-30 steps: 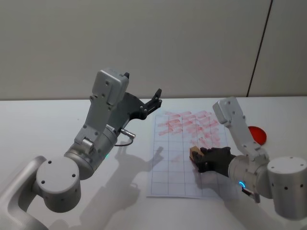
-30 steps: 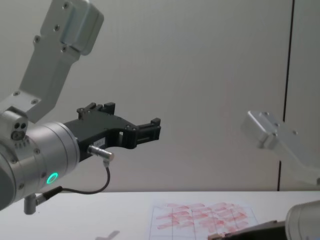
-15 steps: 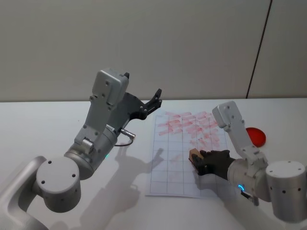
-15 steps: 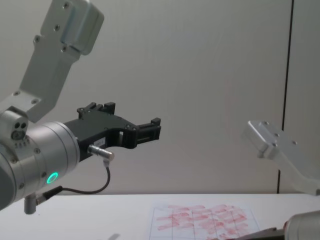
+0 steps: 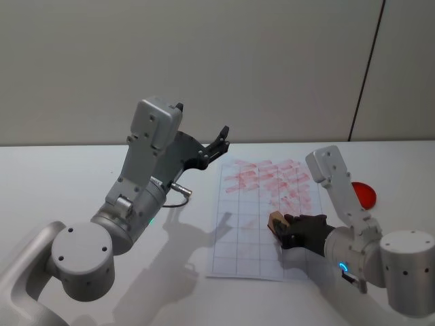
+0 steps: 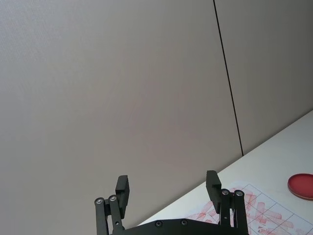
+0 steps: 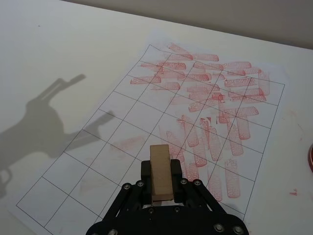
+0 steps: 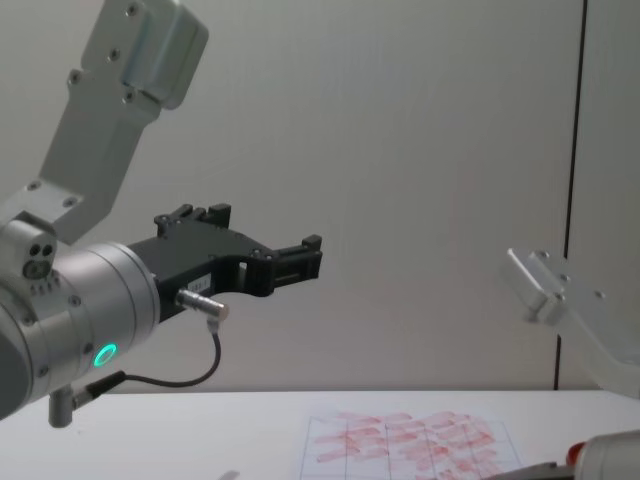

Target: Use the one hand to pick up the stamp and affix it onto the A4 paper.

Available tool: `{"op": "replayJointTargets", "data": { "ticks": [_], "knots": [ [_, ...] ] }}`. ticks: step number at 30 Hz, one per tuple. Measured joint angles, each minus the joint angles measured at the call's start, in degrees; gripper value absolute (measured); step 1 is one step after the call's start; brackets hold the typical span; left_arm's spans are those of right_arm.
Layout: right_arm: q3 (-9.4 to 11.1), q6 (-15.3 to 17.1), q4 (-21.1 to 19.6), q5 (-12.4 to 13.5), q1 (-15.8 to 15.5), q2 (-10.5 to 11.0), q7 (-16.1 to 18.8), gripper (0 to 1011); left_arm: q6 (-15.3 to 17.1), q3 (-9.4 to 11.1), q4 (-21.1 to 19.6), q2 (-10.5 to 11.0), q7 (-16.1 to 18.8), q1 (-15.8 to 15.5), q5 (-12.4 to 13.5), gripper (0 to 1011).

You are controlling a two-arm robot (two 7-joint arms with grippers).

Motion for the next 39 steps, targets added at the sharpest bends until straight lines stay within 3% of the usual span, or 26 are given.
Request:
{"op": "replayJointTargets", "data": {
  "ticks": [21,28,39],
  "knots": [
    [0.52,-0.9,-0.13,1.63,-0.37,0.13,-0.02,213,0.0,0.0,0.0,0.0,0.0,0.0,0.0,1001],
    [0.53,-1.88,-2.02,1.09,-0.89,0.55,0.0,212,0.0,0.0,0.0,0.0,0.0,0.0,0.0,1001],
    [2.0,-4.62,-9.25,2.05,-1.09,1.78,-0.32,212,0.0,0.0,0.0,0.0,0.0,0.0,0.0,1001]
  ]
}}
